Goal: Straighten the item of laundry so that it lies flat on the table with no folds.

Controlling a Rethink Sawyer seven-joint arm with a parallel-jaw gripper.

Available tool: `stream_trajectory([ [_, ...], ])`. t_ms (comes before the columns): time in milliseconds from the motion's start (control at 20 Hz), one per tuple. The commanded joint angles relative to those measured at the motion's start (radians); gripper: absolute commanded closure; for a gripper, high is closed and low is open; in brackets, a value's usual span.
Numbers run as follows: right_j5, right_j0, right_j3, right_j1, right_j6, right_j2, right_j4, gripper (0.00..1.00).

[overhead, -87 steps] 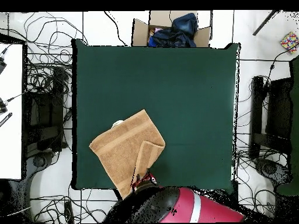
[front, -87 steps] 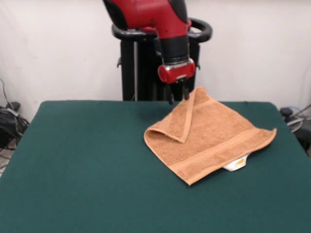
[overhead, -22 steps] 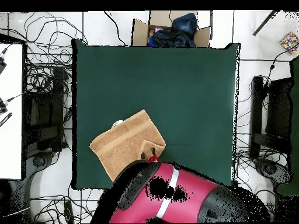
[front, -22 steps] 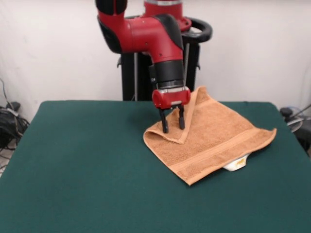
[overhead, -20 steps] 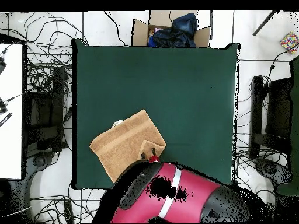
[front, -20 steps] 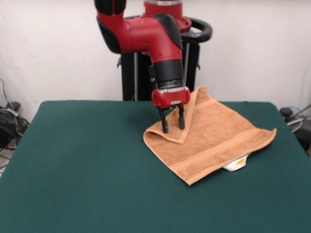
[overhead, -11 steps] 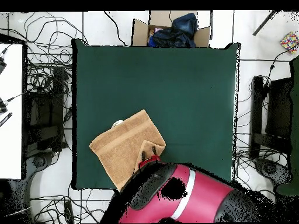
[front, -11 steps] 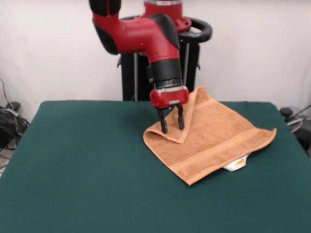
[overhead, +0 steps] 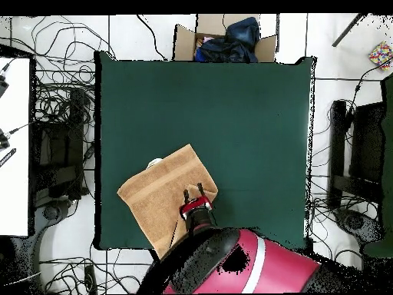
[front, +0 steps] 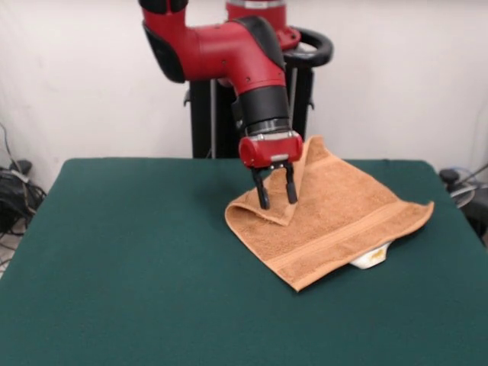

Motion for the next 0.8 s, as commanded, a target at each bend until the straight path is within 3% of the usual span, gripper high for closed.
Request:
stream_trajectory([
  [50,0.039,0.01,-0.063,0.01,0.213,0.081,0.045,0.0],
  [350,0.093,0.082,-0.105,0.046,0.141,0.011,0.108,0.0],
  [450,0.106,0.071,-0.144,0.103,0.13,0.002,0.087,0.0],
  [800,0.17,0.089,-0.164,0.114,0.126,0.0,0.077,0.0],
])
